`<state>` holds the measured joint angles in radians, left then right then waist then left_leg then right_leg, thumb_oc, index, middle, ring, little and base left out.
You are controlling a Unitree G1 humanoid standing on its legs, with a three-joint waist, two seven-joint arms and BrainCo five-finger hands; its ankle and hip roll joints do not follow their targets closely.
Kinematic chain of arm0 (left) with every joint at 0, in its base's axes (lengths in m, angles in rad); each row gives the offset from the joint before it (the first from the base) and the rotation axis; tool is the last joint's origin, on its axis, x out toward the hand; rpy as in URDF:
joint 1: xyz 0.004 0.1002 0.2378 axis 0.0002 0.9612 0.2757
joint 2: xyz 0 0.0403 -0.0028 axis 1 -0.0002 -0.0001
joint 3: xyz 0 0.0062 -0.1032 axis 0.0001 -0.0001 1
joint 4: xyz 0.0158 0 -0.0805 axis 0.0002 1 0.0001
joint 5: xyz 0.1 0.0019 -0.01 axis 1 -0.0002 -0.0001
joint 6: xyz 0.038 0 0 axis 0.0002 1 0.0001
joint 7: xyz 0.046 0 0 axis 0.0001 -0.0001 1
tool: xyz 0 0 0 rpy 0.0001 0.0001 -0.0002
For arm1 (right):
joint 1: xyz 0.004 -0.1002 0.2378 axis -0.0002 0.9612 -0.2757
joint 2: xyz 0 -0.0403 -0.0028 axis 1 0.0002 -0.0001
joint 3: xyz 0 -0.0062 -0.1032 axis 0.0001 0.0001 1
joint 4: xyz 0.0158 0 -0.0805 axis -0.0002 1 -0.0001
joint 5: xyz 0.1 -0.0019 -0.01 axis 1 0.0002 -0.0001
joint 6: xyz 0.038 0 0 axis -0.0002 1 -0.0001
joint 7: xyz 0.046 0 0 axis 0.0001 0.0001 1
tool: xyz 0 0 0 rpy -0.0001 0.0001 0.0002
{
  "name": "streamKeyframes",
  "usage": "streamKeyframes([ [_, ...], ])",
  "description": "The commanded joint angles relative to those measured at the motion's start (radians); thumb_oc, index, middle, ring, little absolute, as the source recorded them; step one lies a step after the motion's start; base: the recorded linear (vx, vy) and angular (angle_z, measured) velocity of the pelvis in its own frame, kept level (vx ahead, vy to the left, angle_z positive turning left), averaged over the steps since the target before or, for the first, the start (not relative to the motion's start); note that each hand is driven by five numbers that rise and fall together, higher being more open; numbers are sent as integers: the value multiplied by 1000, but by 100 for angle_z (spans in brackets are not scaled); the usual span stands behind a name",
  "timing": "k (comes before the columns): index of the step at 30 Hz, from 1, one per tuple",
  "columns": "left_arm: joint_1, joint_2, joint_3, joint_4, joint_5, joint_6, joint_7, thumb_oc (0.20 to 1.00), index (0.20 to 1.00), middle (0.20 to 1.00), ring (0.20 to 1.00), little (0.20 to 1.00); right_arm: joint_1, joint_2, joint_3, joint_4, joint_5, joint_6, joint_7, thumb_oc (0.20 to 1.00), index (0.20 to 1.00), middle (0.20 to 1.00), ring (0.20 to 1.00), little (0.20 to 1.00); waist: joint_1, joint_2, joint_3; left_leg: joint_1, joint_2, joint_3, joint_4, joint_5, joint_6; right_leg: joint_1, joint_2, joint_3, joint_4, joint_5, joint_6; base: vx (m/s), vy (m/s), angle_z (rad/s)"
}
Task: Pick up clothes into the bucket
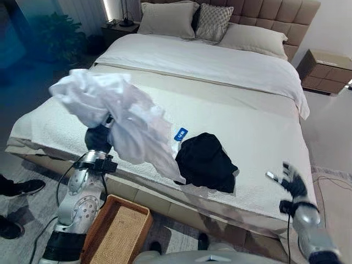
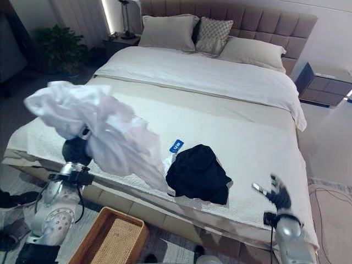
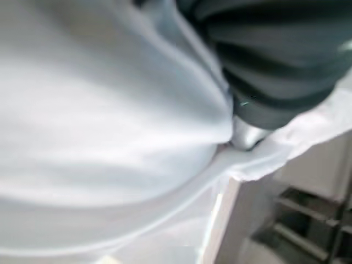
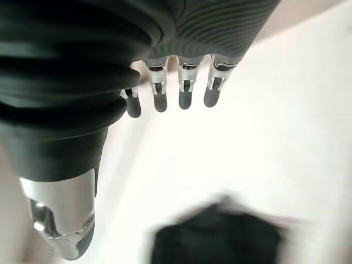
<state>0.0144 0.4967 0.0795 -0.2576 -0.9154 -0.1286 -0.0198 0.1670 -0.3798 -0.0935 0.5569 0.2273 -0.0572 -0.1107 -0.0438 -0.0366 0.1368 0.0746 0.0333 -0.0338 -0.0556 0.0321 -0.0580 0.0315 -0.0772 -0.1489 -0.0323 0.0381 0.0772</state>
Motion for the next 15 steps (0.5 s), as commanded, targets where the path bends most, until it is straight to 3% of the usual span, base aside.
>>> streamKeyframes([
  [1, -42, 31, 166, -102, 36, -163, 53, 200, 200, 200, 200, 200, -53, 8, 61, 92, -52, -13, 25, 1000, 1000, 1000, 1000, 1000, -1, -33, -27, -55, -35, -23, 122, -93, 4, 22, -63, -2, 87, -87, 52, 0, 0, 0],
  [9, -38, 52, 251, -94, 82, -214, 97, 200, 200, 200, 200, 200, -91, 79, 139, 422, -89, 2, 40, 1000, 1000, 1000, 1000, 1000, 28, -20, -9, -76, -43, -47, 125, -89, 0, 17, -72, -24, 89, -89, 51, -3, 3, 10],
  [15, -43, 71, 248, -64, 113, -219, 124, 200, 200, 200, 200, 200, -130, 84, 158, 535, -108, 10, 28, 1000, 1000, 1000, 1000, 1000, 40, -16, 6, -92, -49, -61, 129, -86, -1, 8, -76, -38, 95, -89, 52, -15, 2, 13],
])
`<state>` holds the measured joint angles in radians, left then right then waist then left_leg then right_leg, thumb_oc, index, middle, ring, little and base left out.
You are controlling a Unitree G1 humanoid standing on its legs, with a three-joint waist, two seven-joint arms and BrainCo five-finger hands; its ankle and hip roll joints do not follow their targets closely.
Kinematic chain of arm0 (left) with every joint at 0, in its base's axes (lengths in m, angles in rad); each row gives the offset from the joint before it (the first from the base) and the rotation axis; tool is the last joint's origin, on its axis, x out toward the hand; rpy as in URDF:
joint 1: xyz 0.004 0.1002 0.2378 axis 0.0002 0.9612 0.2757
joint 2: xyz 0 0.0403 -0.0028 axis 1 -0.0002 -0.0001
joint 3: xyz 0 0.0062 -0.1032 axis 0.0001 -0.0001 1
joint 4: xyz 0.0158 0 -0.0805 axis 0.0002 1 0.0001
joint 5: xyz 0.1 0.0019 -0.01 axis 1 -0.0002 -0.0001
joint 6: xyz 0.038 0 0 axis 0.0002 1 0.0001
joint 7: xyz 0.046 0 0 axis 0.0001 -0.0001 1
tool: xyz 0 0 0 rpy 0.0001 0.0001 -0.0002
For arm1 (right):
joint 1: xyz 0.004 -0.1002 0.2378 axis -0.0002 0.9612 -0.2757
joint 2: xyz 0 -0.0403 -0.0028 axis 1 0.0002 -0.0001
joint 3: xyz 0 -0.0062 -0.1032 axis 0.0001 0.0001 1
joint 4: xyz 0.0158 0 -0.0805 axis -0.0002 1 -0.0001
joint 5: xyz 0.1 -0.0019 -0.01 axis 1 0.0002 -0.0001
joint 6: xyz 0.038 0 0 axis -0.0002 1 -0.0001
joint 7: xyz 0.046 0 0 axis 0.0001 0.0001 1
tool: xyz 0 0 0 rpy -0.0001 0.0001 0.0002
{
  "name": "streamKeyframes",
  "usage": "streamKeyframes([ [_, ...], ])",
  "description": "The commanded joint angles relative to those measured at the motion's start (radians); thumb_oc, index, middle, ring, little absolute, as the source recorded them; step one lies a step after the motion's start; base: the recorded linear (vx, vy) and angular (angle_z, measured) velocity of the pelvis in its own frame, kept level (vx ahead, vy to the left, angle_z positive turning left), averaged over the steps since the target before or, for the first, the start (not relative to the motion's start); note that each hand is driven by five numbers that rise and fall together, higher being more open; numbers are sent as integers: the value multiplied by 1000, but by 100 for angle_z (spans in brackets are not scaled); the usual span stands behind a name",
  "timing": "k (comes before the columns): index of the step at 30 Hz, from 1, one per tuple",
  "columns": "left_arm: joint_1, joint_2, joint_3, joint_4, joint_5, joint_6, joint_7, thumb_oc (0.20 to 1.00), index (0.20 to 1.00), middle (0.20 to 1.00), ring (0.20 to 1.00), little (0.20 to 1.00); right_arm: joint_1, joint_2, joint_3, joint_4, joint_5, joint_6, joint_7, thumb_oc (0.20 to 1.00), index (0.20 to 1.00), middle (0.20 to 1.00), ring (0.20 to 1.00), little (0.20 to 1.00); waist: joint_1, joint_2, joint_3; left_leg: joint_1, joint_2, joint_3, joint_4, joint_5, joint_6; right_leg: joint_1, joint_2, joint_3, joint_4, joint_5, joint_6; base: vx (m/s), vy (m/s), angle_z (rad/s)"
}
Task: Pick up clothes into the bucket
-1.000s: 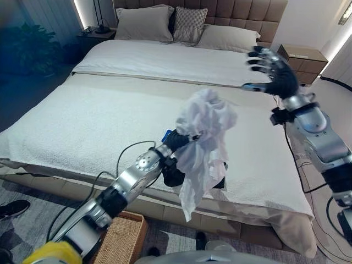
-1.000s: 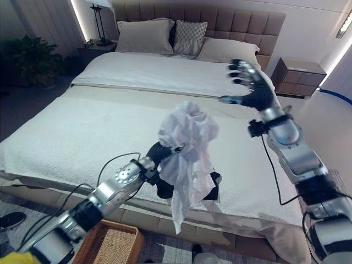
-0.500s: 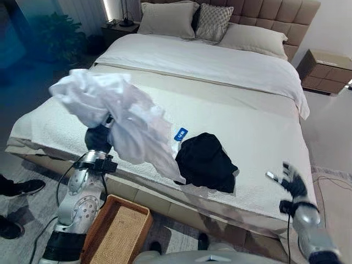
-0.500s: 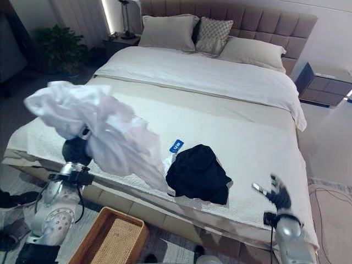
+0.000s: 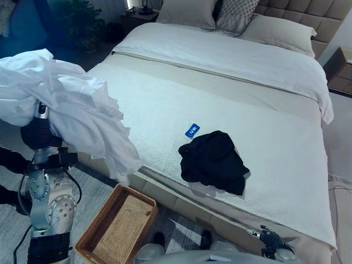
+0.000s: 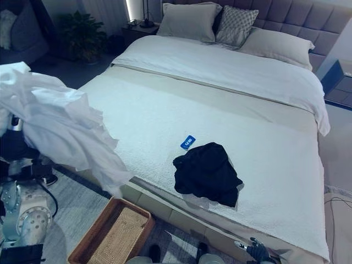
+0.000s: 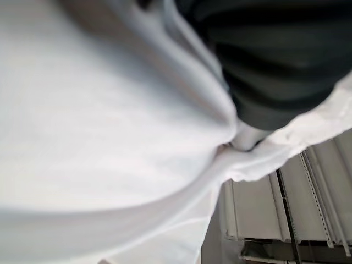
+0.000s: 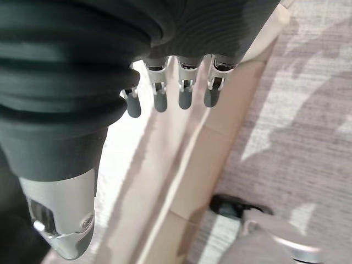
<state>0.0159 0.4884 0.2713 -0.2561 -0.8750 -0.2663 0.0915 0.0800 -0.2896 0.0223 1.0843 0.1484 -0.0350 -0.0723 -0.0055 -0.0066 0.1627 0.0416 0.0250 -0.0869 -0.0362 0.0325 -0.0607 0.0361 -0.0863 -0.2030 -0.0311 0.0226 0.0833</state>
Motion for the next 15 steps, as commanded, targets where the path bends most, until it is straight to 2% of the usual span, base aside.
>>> streamKeyframes([
  [1, -52, 92, 53, -46, 99, -82, 33, 200, 200, 200, 200, 200, -51, -12, 53, 30, -43, -8, -14, 1000, 1000, 1000, 1000, 1000, 3, -45, -16, -62, -41, -9, 107, -84, 1, 1, -68, 11, 93, -73, 46, -9, 2, 6],
  [4, -64, 113, 43, -23, 152, -78, 70, 200, 200, 200, 200, 200, -65, -19, 73, 40, -65, -3, -17, 1000, 1000, 1000, 1000, 1000, 5, -44, -12, -65, -42, -11, 107, -82, 1, 1, -68, 9, 92, -72, 47, 0, 0, 0],
  [8, -122, 195, 19, 25, 285, -69, 124, 200, 200, 200, 200, 200, -85, -33, 131, 21, -113, -6, -12, 1000, 1000, 1000, 1000, 1000, 1, -42, -12, -66, -40, -9, 105, -81, 0, -2, -68, 9, 93, -72, 48, 0, 0, 0],
  [11, -220, 273, -16, 71, 349, -75, 161, 200, 200, 200, 200, 200, -97, -41, 174, 0, -139, -10, -6, 1000, 1000, 1000, 1000, 1000, -8, -40, -16, -61, -37, -4, 99, -79, -1, -1, -67, 10, 92, -71, 50, 9, -1, 2],
  [13, -356, 331, -82, 127, 439, -78, 223, 200, 200, 200, 200, 200, -114, -38, 217, -7, -164, -13, -3, 1000, 1000, 1000, 1000, 1000, -21, -38, -19, -57, -34, 0, 93, -78, -4, -2, -67, 12, 92, -72, 52, 0, 0, 0],
  [15, -420, 344, -118, 154, 467, -80, 246, 200, 200, 200, 200, 200, -121, -38, 235, -7, -175, -14, -1, 1000, 1000, 1000, 1000, 1000, -26, -37, -17, -55, -33, 3, 91, -77, -4, -2, -66, 12, 92, -72, 53, 0, 0, 0],
])
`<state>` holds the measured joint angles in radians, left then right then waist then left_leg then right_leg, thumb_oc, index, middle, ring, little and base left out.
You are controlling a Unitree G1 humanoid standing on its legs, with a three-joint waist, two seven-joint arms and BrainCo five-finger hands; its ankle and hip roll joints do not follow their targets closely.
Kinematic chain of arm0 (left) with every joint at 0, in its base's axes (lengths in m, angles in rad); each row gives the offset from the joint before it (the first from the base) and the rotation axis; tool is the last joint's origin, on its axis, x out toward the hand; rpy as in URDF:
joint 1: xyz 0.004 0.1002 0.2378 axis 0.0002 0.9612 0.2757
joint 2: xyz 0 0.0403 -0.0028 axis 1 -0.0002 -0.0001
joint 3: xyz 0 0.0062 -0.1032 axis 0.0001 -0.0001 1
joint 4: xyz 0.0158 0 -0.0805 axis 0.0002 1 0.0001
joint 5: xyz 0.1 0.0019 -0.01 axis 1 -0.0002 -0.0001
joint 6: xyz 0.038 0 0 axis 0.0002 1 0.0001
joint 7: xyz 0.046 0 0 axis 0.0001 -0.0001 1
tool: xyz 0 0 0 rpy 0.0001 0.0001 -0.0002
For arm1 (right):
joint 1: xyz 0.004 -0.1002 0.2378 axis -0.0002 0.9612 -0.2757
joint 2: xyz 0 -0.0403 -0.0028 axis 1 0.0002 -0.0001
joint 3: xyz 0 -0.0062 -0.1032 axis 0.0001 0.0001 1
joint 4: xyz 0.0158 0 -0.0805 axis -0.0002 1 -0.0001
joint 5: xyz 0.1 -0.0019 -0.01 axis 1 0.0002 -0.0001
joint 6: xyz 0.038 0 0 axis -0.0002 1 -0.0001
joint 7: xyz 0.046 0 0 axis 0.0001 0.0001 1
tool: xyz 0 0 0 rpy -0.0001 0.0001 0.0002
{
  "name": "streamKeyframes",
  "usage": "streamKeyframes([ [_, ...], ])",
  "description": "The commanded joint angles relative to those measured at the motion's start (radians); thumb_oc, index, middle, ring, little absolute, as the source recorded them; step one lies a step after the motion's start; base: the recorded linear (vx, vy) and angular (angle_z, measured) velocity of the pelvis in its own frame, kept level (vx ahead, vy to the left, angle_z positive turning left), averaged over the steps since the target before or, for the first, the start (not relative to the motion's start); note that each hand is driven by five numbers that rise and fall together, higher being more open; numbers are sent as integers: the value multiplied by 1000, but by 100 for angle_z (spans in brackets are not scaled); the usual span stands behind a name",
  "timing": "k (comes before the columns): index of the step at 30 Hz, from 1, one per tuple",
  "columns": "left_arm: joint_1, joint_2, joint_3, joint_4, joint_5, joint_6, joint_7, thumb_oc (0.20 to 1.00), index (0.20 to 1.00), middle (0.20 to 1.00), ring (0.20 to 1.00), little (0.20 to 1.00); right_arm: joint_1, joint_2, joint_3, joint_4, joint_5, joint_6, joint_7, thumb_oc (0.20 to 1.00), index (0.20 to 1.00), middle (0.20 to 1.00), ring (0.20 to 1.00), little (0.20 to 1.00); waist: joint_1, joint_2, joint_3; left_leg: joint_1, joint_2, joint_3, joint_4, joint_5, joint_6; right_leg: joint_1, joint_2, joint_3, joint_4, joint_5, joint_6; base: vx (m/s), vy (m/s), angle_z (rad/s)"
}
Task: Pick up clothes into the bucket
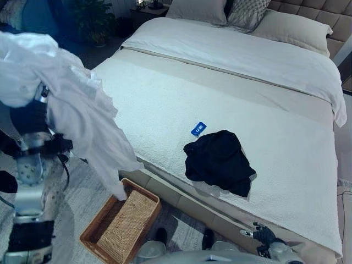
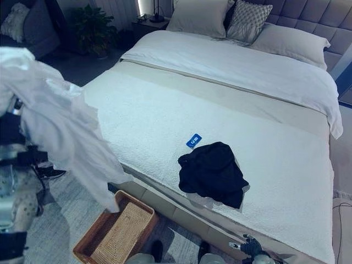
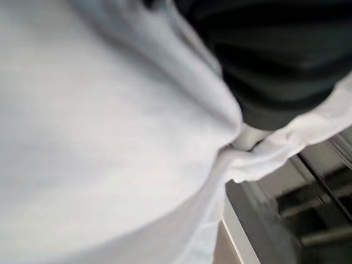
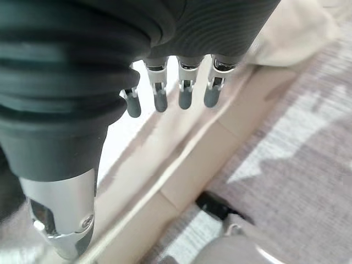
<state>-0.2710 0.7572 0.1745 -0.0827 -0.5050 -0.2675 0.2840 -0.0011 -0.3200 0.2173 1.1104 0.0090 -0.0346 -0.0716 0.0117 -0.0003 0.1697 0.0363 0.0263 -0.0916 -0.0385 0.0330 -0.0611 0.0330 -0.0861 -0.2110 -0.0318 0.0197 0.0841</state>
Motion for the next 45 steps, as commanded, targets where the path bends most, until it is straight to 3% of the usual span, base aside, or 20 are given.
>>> streamKeyframes([
  [1, -177, 74, -47, 3, 107, -81, 69, 200, 200, 200, 200, 200, -44, -7, 53, -35, -44, -15, -3, 1000, 1000, 1000, 1000, 1000, -49, -42, -24, -49, -33, 10, 93, -78, -4, -1, -67, 22, 93, -68, 53, 0, 0, 0],
  [7, -503, 130, -257, 230, 130, -65, 132, 200, 200, 200, 200, 200, -63, -24, 118, -34, -74, -16, -4, 1000, 1000, 1000, 1000, 1000, -97, -26, -24, -43, -27, 34, 83, -75, -5, -15, -65, 41, 92, -62, 61, 4, 3, -3],
  [13, -702, 162, -397, 424, 85, -62, 137, 200, 200, 200, 200, 200, -72, -36, 142, -53, -76, -20, -6, 1000, 1000, 1000, 1000, 1000, -128, -13, -17, -47, -23, 54, 77, -70, -6, -36, -63, 59, 88, -52, 68, 1, 5, -10],
  [17, -758, 140, -424, 480, 31, -75, 130, 200, 200, 200, 200, 200, -84, -39, 139, -97, -48, -28, -14, 1000, 1000, 1000, 1000, 1000, -140, -10, -11, -56, -20, 67, 79, -69, -5, -55, -61, 75, 90, -48, 71, -2, 9, -18],
  [23, -797, 116, -471, 534, -30, -73, 103, 200, 200, 200, 200, 200, -77, -55, 107, -414, 115, -88, -5, 1000, 1000, 1000, 1000, 1000, -168, -5, -7, -56, -15, 88, 77, -71, -4, -71, -56, 98, 93, -47, 75, 21, 12, -18],
  [24, -794, 109, -481, 546, -28, -68, 94, 250, 250, 250, 250, 250, -79, -62, 102, -543, 154, -116, -2, 1000, 1000, 1000, 1000, 1000, -173, -4, -7, -54, -14, 92, 77, -73, -4, -71, -55, 102, 93, -48, 76, 22, 4, -17],
  [25, -794, 108, -482, 546, -28, -68, 94, 294, 294, 294, 294, 294, -77, -62, 102, -547, 154, -114, -1, 1000, 1000, 1000, 1000, 1000, -172, -4, -6, -54, -14, 92, 77, -73, -4, -70, -55, 102, 93, -48, 76, 21, 1, -9],
  [26, -792, 102, -483, 550, -27, -68, 92, 294, 294, 294, 294, 294, -82, -66, 100, -588, 164, -130, -3, 1000, 1000, 1000, 1000, 1000, -174, -4, -6, -53, -14, 92, 78, -74, -4, -70, -55, 103, 92, -48, 75, 0, 0, 0],
  [28, -789, 67, -501, 568, -12, -62, 85, 442, 442, 442, 442, 442, -105, -71, 82, -750, 216, -167, -12, 1000, 1000, 1000, 1000, 1000, -179, -5, -5, -50, -10, 95, 78, -76, -4, -70, -54, 106, 91, -50, 75, 22, -3, -3],
  [29, -789, 67, -501, 568, -11, -62, 85, 460, 460, 460, 460, 460, -104, -72, 81, -752, 216, -166, -12, 1000, 1000, 1000, 1000, 1000, -178, -4, -5, -50, -10, 95, 78, -76, -4, -69, -54, 106, 92, -51, 75, 0, 0, 0],
  [30, -792, 42, -513, 584, -6, -58, 81, 834, 834, 834, 834, 834, -128, -69, 80, -797, 235, -183, -24, 1000, 1000, 1000, 1000, 1000, -180, -5, -2, -50, -10, 94, 76, -75, -4, -70, -53, 106, 90, -51, 74, 0, 0, 0],
  [31, -792, 42, -513, 584, -6, -58, 81, 834, 834, 834, 834, 834, -128, -69, 80, -797, 235, -183, -25, 1000, 1000, 1000, 1000, 1000, -179, -6, -2, -50, -10, 94, 76, -75, -5, -70, -53, 106, 90, -51, 74, 0, 0, 0],
  [32, -795, 27, -526, 606, 2, -50, 76, 1000, 1000, 1000, 1000, 1000, -153, -68, 83, -823, 240, -189, -36, 1000, 1000, 1000, 1000, 1000, -180, -6, 0, -50, -9, 95, 74, -74, -5, -71, -53, 106, 89, -50, 73, 0, 0, 0],
  [38, -842, 10, -604, 745, 105, 11, 54, 1000, 1000, 1000, 1000, 1000, -245, -57, 129, -845, 244, -195, -56, 1000, 1000, 1000, 1000, 1000, -179, -10, 13, -63, -2, 98, 67, -63, -7, -92, -46, 111, 87, -40, 70, -22, -7, -4],
  [45, -939, 51, -710, 854, 223, 63, 14, 1000, 1000, 1000, 1000, 1000, -177, -67, 159, -826, 207, -174, -29, 1000, 1000, 1000, 1000, 1000, -187, -4, 23, -69, -2, 104, 66, -60, -6, -102, -45, 116, 85, -35, 73, -3, 0, 0],
])
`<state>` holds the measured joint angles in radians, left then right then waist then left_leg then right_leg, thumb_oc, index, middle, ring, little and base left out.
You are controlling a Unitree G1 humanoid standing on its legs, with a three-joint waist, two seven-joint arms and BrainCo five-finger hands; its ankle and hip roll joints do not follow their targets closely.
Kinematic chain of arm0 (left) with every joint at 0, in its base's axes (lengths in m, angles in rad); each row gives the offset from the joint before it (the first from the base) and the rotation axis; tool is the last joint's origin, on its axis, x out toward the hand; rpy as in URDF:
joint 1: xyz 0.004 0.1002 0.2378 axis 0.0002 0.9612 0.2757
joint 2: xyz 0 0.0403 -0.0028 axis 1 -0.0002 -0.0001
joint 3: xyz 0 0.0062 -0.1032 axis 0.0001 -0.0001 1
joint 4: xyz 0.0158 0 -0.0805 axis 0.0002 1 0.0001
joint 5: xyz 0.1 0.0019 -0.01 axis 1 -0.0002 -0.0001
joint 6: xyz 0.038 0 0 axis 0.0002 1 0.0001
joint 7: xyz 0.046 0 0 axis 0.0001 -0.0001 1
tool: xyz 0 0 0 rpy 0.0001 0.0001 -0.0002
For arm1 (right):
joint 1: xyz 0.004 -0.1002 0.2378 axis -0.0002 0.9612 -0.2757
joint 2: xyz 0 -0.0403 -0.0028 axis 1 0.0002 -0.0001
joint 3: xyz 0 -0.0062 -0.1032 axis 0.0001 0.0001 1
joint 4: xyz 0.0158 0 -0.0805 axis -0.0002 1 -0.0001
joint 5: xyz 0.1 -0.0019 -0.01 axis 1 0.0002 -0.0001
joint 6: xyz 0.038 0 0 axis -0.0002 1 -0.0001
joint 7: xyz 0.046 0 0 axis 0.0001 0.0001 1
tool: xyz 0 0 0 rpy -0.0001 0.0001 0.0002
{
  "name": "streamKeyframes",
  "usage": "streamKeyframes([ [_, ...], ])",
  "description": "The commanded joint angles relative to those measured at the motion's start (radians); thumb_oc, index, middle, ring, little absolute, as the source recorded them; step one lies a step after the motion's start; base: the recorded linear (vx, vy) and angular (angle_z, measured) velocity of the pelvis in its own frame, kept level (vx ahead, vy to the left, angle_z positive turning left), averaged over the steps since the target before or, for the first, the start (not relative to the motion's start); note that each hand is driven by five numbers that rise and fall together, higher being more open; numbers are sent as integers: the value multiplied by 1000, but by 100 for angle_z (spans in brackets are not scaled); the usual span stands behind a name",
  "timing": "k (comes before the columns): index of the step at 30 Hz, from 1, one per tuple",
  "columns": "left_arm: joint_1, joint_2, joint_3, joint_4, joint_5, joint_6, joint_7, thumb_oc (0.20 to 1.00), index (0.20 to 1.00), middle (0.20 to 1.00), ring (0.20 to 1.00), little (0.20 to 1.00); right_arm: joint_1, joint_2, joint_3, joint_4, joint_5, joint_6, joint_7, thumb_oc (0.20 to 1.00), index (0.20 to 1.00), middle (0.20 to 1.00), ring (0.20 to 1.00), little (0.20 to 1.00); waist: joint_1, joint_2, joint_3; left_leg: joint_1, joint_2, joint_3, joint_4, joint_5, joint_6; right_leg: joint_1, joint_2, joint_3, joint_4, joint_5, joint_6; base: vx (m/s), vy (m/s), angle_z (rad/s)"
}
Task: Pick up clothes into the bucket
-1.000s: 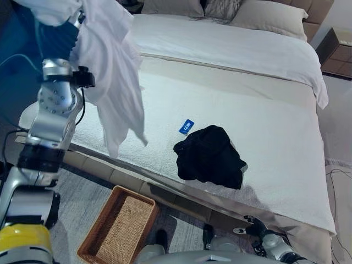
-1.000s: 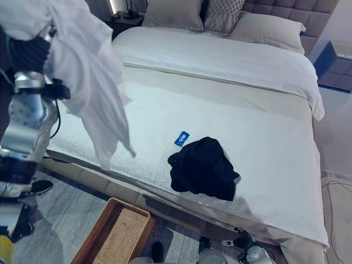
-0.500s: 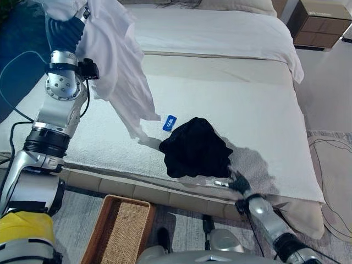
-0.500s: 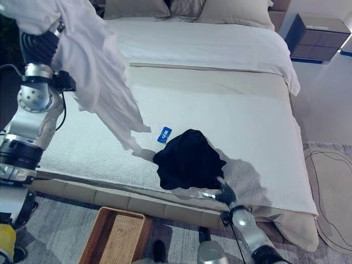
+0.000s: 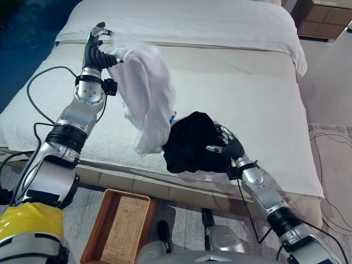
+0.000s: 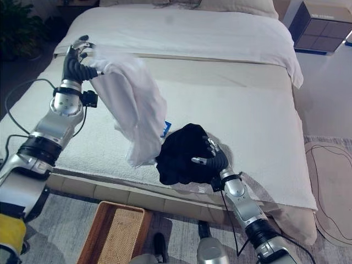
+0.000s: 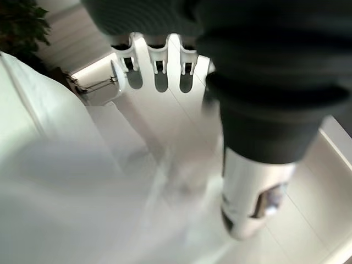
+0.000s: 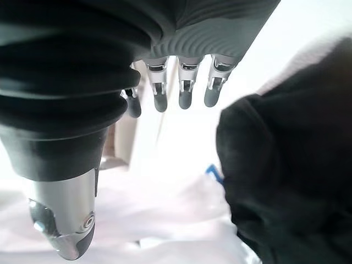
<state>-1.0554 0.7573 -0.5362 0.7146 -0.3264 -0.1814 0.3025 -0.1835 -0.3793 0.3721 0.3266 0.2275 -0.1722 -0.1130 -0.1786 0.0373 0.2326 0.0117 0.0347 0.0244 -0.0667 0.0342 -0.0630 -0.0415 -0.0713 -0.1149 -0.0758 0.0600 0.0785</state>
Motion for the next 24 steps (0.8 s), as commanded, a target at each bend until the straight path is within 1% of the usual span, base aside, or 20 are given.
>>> streamKeyframes([
  [1, -158, 63, -7, 57, 51, -23, -15, 1000, 1000, 1000, 1000, 1000, 27, -13, 2, -34, -20, -33, 20, 1000, 1000, 1000, 1000, 1000, 2, -40, -38, -45, -11, -12, 95, -62, -5, -28, -60, 21, 130, -75, 79, 0, 0, 0],
  [7, -135, 76, 2, 30, 28, -34, -29, 1000, 1000, 1000, 1000, 1000, 77, -28, -20, -16, -39, -23, 29, 1000, 1000, 1000, 1000, 1000, 1, -36, -30, -50, -14, -16, 103, -65, -3, -28, -63, 21, 131, -78, 79, 0, 0, 0],
  [11, -74, 79, 44, -32, -4, -55, -24, 1000, 1000, 1000, 1000, 1000, 84, -26, -36, -8, -44, -22, 24, 1000, 1000, 1000, 1000, 1000, 5, -38, -24, -57, -17, -21, 106, -66, -3, -32, -63, 19, 135, -81, 78, -3, 0, 1],
  [12, -49, 78, 63, -56, -12, -60, -17, 928, 928, 928, 928, 928, 79, -26, -37, -6, -44, -22, 21, 1000, 1000, 1000, 1000, 1000, 6, -38, -22, -60, -18, -23, 109, -67, -3, -34, -63, 19, 138, -82, 77, 0, 0, 0],
  [13, -31, 73, 76, -76, -21, -67, -12, 771, 771, 771, 771, 771, 74, -23, -38, 1, -45, -22, 19, 1000, 1000, 1000, 1000, 1000, 9, -39, -20, -62, -19, -25, 110, -67, -2, -35, -63, 19, 140, -83, 76, 0, 0, 0],
  [14, -6, 70, 92, -112, -30, -76, -7, 667, 667, 667, 667, 667, 66, -22, -40, 5, -49, -21, 12, 1000, 1000, 1000, 1000, 1000, 14, -40, -16, -65, -19, -29, 110, -66, -2, -37, -64, 18, 142, -84, 75, 0, 0, 0],
  [15, 44, 73, 124, -177, -34, -91, 1, 442, 442, 442, 442, 442, 52, -18, -45, 15, -54, -21, 4, 1000, 1000, 1000, 1000, 1000, 21, -42, -14, -68, -20, -35, 109, -65, -3, -39, -65, 14, 144, -85, 73, -16, -6, 4],
  [16, 47, 73, 126, -180, -33, -90, 1, 344, 344, 344, 344, 344, 52, -19, -44, 15, -54, -21, 4, 1000, 1000, 1000, 1000, 1000, 20, -41, -14, -69, -20, -35, 109, -65, -3, -39, -65, 14, 144, -85, 73, -11, -7, 6],
  [17, 66, 80, 137, -209, -30, -96, 4, 294, 294, 294, 294, 294, 45, -17, -47, 18, -58, -20, -1, 1000, 1000, 1000, 1000, 1000, 25, -43, -13, -69, -19, -37, 108, -65, -3, -39, -66, 11, 145, -86, 73, -4, -2, 8],
  [18, 69, 80, 139, -211, -30, -95, 4, 294, 294, 294, 294, 294, 44, -18, -46, 18, -58, -20, -1, 1000, 1000, 1000, 1000, 1000, 24, -42, -13, -69, -19, -38, 108, -65, -3, -39, -66, 11, 145, -86, 73, -10, -3, 12],
  [19, 93, 82, 155, -233, -36, -100, 4, 369, 369, 369, 369, 369, 37, -18, -48, 22, -63, -20, -3, 1000, 1000, 1000, 1000, 1000, 28, -43, -11, -71, -20, -40, 108, -65, -3, -40, -66, 9, 146, -87, 72, -17, -4, 13],
  [20, 137, 91, 179, -291, -34, -110, 8, 812, 812, 812, 812, 812, 19, -19, -53, 34, -76, -18, -15, 1000, 1000, 1000, 1000, 1000, 40, -45, -7, -74, -21, -46, 108, -65, -2, -39, -67, 4, 147, -87, 72, -26, -3, 9],
  [21, 162, 102, 190, -318, -16, -107, 12, 1000, 1000, 1000, 1000, 1000, 7, -21, -54, 41, -86, -16, -22, 1000, 1000, 1000, 1000, 1000, 43, -45, -3, -76, -22, -49, 110, -65, -1, -41, -68, 2, 149, -87, 72, -61, -1, 1],
  [22, 244, 130, 220, -404, 35, -107, 16, 1000, 1000, 1000, 1000, 1000, -25, -28, -69, 61, -109, -8, -42, 1000, 1000, 1000, 1000, 1000, 61, -48, 12, -89, -26, -58, 118, -64, 1, -52, -69, -2, 160, -89, 71, -51, 2, 1],
  [23, 251, 131, 226, -409, 36, -105, 16, 1000, 1000, 1000, 1000, 1000, -26, -29, -67, 62, -109, -8, -42, 1000, 1000, 1000, 1000, 1000, 59, -47, 11, -90, -27, -58, 119, -64, 1, -52, -69, -2, 161, -89, 71, -68, 0, 2],
  [24, 318, 132, 255, -455, 53, -109, 13, 1000, 1000, 1000, 1000, 1000, -46, -35, -78, 65, -126, -1, -55, 1000, 1000, 1000, 1000, 1000, 72, -49, 21, -100, -28, -64, 123, -63, 2, -60, -71, -4, 169, -91, 69, -47, 4, 5],
])
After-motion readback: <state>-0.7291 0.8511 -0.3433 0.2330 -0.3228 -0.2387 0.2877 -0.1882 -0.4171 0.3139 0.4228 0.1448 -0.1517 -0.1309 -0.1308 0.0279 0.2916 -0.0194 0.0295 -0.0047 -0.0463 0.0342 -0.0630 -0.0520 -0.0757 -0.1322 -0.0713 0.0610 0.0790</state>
